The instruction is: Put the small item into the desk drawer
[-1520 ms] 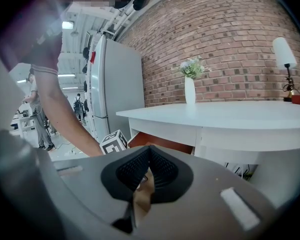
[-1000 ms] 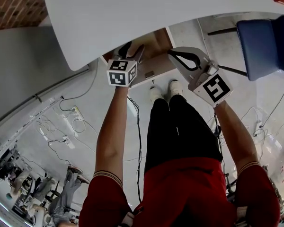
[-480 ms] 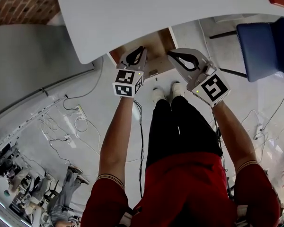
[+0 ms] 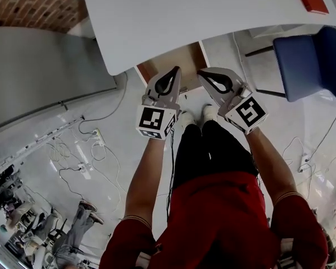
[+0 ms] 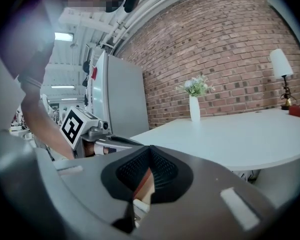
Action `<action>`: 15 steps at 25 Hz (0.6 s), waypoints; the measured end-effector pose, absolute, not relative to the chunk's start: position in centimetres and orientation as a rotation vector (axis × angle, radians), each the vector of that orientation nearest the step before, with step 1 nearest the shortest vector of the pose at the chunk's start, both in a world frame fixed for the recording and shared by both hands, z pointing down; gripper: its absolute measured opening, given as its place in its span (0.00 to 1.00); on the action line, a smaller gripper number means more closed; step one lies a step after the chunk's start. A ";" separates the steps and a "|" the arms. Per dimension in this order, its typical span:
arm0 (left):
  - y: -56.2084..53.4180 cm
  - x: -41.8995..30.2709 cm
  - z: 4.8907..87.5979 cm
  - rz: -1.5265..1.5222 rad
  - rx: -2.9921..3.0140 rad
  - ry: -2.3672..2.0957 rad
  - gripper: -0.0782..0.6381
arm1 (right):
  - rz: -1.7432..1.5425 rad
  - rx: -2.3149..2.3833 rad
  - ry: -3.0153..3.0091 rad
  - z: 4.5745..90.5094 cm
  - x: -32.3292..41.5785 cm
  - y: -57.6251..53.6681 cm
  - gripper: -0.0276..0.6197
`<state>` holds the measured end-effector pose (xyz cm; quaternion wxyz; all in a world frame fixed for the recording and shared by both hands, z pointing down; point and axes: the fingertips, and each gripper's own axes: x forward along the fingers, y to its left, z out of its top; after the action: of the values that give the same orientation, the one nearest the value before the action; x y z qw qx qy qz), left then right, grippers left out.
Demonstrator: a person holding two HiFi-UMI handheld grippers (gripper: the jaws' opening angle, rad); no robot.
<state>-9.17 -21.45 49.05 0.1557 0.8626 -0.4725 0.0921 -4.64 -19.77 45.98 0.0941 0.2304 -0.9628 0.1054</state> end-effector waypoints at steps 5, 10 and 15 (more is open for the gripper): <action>-19.5 -8.1 42.0 0.189 2.585 -1.368 0.11 | 0.325 0.722 -2.951 40.7 -4.1 -18.6 0.05; -16.6 -7.0 35.5 0.101 2.672 -1.372 0.11 | 0.317 0.721 -3.035 35.2 -3.0 -16.5 0.05; -14.7 -6.3 30.9 0.043 2.711 -1.392 0.11 | 0.279 0.691 -3.074 31.5 -2.3 -14.2 0.05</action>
<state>-6.35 -14.69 30.91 0.0470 0.8885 -0.4563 0.0140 -2.27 -14.22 31.45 -0.0107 0.2185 -0.9718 0.0881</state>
